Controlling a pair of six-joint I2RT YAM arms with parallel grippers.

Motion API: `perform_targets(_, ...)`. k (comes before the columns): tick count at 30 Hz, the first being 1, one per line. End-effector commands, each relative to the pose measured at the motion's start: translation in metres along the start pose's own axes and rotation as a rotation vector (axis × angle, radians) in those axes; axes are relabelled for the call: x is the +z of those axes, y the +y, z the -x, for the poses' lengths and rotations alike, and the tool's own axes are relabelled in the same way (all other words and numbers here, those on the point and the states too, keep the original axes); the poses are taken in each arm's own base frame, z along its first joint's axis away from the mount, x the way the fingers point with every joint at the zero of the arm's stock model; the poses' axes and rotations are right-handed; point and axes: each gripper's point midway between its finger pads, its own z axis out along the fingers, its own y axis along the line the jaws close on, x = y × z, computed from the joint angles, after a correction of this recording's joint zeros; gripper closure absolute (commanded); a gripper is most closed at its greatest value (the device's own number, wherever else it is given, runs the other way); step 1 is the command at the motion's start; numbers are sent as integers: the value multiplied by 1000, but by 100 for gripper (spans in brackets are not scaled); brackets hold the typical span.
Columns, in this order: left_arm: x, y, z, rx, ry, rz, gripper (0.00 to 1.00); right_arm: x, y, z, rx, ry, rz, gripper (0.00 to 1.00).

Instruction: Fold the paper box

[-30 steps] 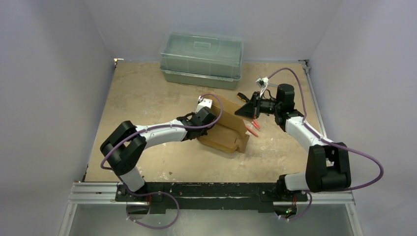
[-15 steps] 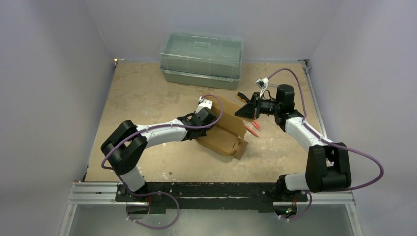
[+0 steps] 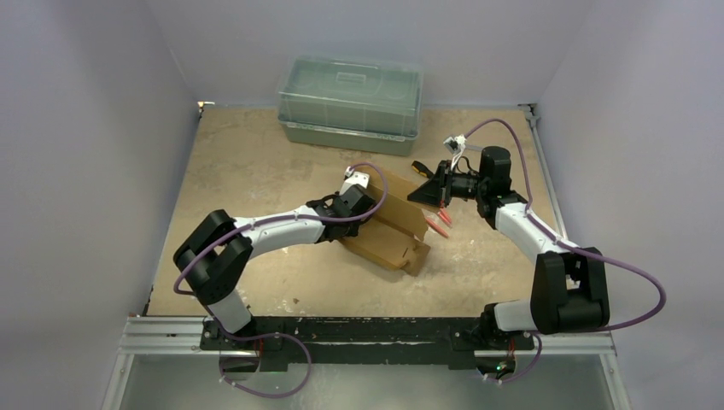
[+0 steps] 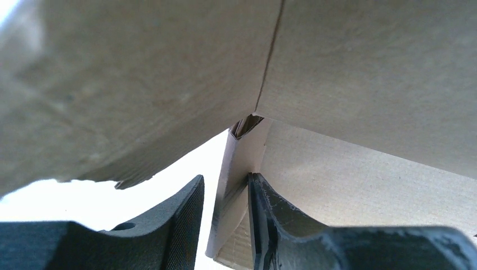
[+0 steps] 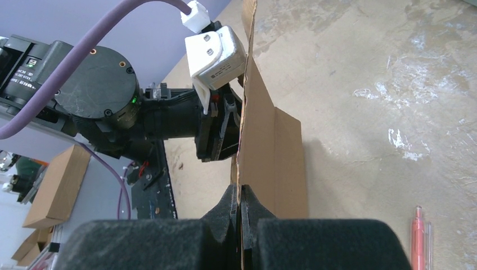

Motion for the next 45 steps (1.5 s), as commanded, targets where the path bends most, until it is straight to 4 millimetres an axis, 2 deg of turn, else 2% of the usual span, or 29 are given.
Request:
perform_targets(1, -15, -6, 31, -52, -74, -40, 66, 0, 5, 1, -33, 1, 23, 100)
perform_targets(10, -4, 1, 22, -8, -45, 16, 65, 0, 6, 1, -34, 2, 24, 100)
perform_targets(11, -2, 3, 19, 2, -37, 27, 71, 0, 6, 2, -35, 2, 24, 100)
perform_targets(13, 2, 5, 14, 15, -24, 42, 95, 0, 5, 1, -35, 2, 23, 100)
perform_targets(14, 3, 6, 12, 21, -21, 52, 100, 0, 5, 0, -34, 3, 22, 100)
perform_targets(20, 6, 14, 7, 54, -19, 93, 100, 0, 3, 0, -32, 4, 18, 100)
perform_targets(24, 9, 7, 5, 48, -17, 55, 99, 1, 2, 0, -33, 5, 14, 100)
perform_targets(25, 9, 5, 4, 46, -14, 45, 89, 0, 2, 0, -33, 5, 11, 100)
perform_targets(27, 10, 0, 3, 42, -9, 22, 80, 1, 2, -1, -33, 7, 12, 100)
perform_targets(36, 10, -3, 1, 56, 9, 7, 76, 1, 1, -2, -34, 8, 11, 100)
perform_targets(40, 8, -5, 3, 70, 16, -2, 79, 1, 0, -2, -34, 9, 9, 100)
perform_targets(43, 10, -6, 0, 82, 32, -6, 100, 1, 0, -2, -36, 9, 8, 100)
perform_targets(45, 14, -7, -6, 99, 52, -9, 100, 1, 0, -2, -35, 10, 7, 100)
